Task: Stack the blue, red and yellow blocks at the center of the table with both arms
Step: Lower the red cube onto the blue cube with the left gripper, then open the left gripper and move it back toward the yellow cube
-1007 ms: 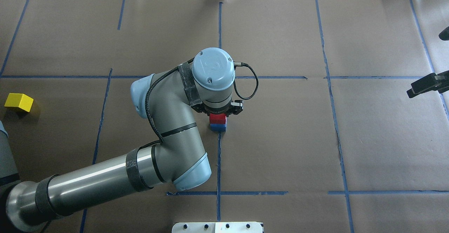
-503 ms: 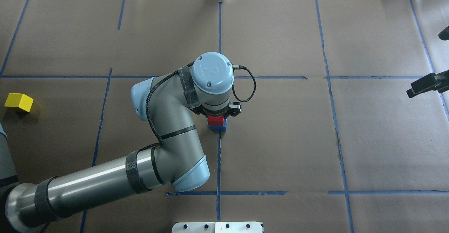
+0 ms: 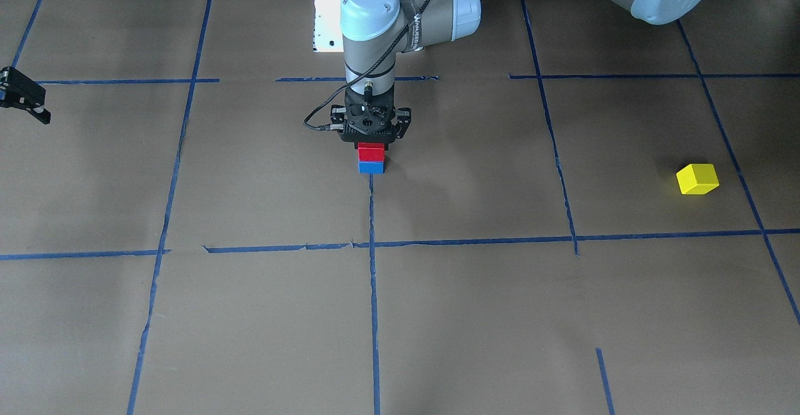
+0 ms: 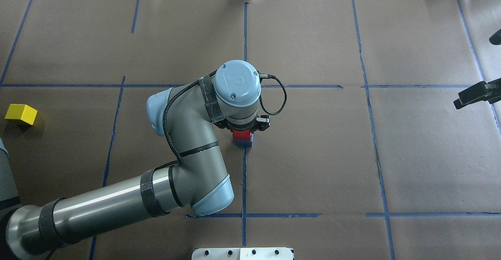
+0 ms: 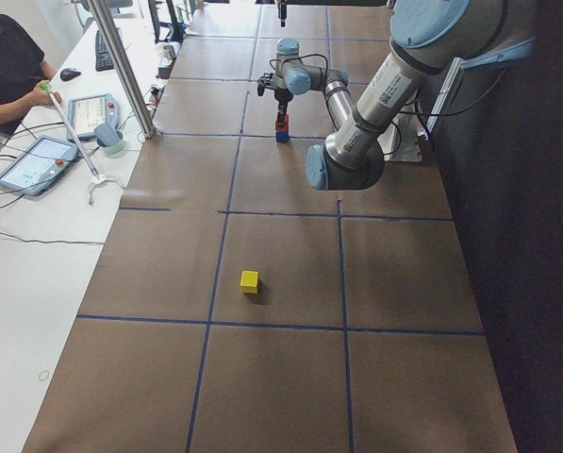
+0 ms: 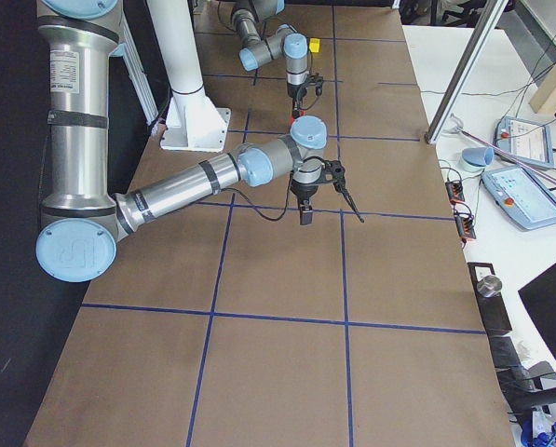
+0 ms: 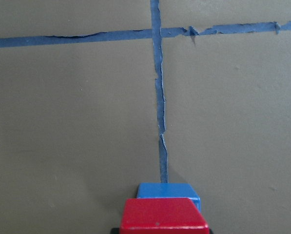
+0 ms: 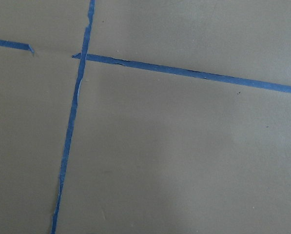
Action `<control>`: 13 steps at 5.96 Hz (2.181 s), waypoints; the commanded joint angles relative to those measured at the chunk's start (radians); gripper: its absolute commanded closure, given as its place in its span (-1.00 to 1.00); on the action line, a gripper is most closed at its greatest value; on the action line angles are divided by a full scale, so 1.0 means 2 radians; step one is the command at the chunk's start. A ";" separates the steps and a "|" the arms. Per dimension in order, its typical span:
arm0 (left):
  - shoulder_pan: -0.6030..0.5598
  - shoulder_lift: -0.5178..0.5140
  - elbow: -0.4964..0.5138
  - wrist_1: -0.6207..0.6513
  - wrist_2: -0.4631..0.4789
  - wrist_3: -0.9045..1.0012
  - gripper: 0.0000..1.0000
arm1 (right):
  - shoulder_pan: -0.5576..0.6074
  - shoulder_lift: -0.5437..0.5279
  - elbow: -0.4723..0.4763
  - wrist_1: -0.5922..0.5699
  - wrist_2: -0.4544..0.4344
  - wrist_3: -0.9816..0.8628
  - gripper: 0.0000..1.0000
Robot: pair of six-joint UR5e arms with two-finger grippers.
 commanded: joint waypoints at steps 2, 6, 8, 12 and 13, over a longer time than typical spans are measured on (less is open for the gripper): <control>0.004 0.002 0.001 -0.011 0.001 -0.003 -0.47 | 0.000 0.001 -0.002 0.000 0.000 0.000 -0.99; -0.023 0.062 -0.129 0.009 -0.001 0.013 -1.00 | -0.001 0.003 -0.006 0.000 -0.001 0.001 -0.99; -0.086 0.184 -0.254 0.010 -0.028 0.145 -1.00 | 0.000 0.002 -0.006 0.000 -0.001 0.000 -0.99; -0.339 0.392 -0.218 -0.004 -0.231 0.433 -1.00 | 0.000 -0.001 -0.006 0.001 -0.001 -0.001 -0.99; -0.376 0.389 -0.130 -0.019 -0.277 0.461 -0.99 | 0.000 -0.001 -0.003 0.001 -0.001 -0.001 -0.99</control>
